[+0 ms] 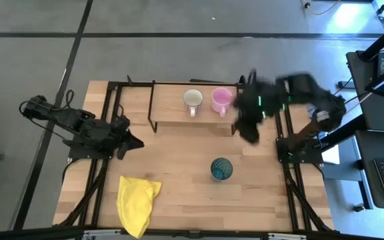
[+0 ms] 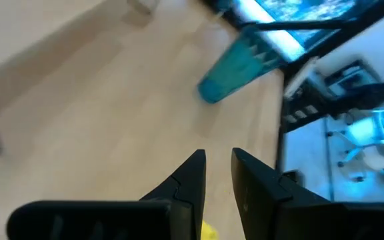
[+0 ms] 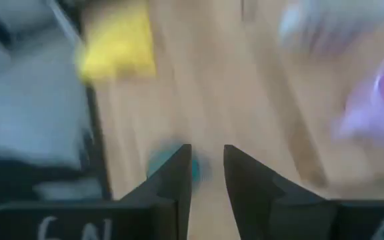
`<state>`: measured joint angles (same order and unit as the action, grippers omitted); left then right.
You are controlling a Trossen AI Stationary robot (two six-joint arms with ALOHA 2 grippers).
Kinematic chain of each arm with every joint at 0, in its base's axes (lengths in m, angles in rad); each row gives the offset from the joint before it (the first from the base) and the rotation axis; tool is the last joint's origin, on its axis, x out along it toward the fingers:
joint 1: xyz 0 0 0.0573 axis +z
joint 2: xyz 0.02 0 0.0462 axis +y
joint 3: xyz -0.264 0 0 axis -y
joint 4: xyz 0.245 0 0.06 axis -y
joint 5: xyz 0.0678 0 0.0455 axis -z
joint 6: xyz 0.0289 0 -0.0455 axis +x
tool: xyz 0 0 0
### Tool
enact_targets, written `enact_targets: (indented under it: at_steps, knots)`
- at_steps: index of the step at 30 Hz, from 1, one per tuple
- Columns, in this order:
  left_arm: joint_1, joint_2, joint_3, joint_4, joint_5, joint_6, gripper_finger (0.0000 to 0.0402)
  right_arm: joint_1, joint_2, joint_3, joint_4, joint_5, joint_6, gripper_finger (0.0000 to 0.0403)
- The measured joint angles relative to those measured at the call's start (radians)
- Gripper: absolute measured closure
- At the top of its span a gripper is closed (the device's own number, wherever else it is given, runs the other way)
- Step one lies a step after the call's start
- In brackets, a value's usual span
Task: Stack small to large cups/mugs on shelf
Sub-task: Put the blue cup on the shelf
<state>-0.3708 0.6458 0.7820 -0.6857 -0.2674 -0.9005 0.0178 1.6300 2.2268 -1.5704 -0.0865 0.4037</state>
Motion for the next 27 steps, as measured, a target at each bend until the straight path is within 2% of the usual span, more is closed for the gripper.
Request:
enact_targets:
  at_steps: [5,7,11,15,19,24,27]
  knots:
    - [-0.076,0.161,0.002,0.378,0.003,0.112,0.0335,0.25,-0.049,-0.126,0.009,0.283,0.028,0.0313]
    - [-0.103,0.25,0.002,0.461,0.021,0.161,0.0335,0.322,-0.064,-0.165,-0.001,0.351,0.062,0.0313]
    - [-0.13,0.407,0.001,0.453,0.108,0.143,0.0335,0.427,-0.062,-0.276,0.023,0.354,0.123,0.0313]
    - [-0.144,0.512,0.0,0.485,0.178,0.092,0.0335,0.487,-0.063,-0.423,0.018,0.221,0.316,0.0313]
    - [-0.152,0.56,0.001,0.532,0.173,0.091,0.0335,0.525,-0.06,-0.603,0.065,0.176,0.489,0.0313]
    - [-0.151,0.575,0.001,0.532,0.103,0.097,0.0335,0.544,-0.059,-0.769,0.368,0.169,0.6,0.0338]
    - [-0.146,0.574,0.001,0.533,0.102,0.098,0.0335,0.543,-0.059,-0.801,0.439,0.232,0.671,0.0363]
